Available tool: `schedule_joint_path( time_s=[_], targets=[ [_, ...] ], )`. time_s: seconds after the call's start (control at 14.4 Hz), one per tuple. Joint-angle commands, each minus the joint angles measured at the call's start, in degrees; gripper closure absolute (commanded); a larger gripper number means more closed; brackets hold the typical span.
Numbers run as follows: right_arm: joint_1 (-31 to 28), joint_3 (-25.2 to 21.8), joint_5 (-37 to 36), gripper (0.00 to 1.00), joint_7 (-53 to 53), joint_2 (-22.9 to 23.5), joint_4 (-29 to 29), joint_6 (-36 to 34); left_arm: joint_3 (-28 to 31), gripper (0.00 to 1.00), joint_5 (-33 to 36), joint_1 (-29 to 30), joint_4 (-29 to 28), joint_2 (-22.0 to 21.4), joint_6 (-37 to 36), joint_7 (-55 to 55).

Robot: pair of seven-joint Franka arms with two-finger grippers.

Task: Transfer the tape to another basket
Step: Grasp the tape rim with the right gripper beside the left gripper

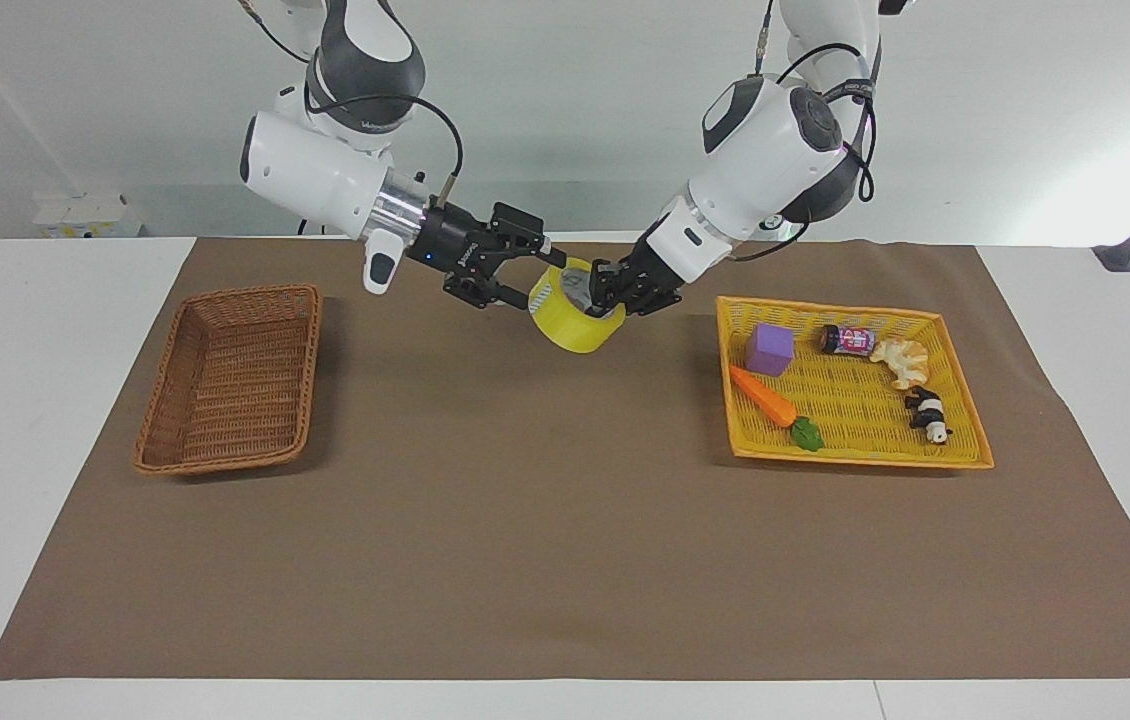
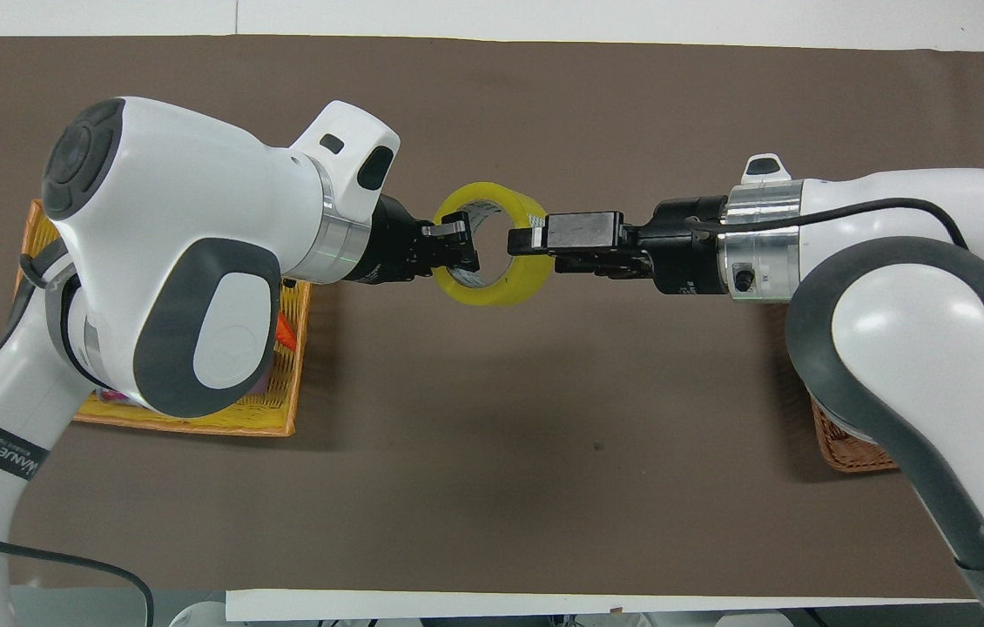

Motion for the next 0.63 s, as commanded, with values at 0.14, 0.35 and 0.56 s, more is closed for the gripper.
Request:
schedule_joint_path(
  time_s=[0.14, 0.35, 0.56],
  targets=[
    [-0.04, 0.28, 0.37, 0.11, -0.41, 0.51, 0.55, 0.54, 0.61, 1.0, -0.58, -0.65, -0.08, -1.1, -0.72, -0.69],
    [-0.04, 0.28, 0.19, 0.15, -2.69, 0.51, 0.64, 0.98, 0.61, 1.0, -0.58, -0.65, -0.08, -1.18, -0.72, -0.78],
    [-0.04, 0.28, 0.19, 0.16, -2.78, 0.51, 0.64, 1.16, 0.61, 1.0, -0.58, -0.65, -0.08, -1.18, -0.81, -0.78]
  ],
)
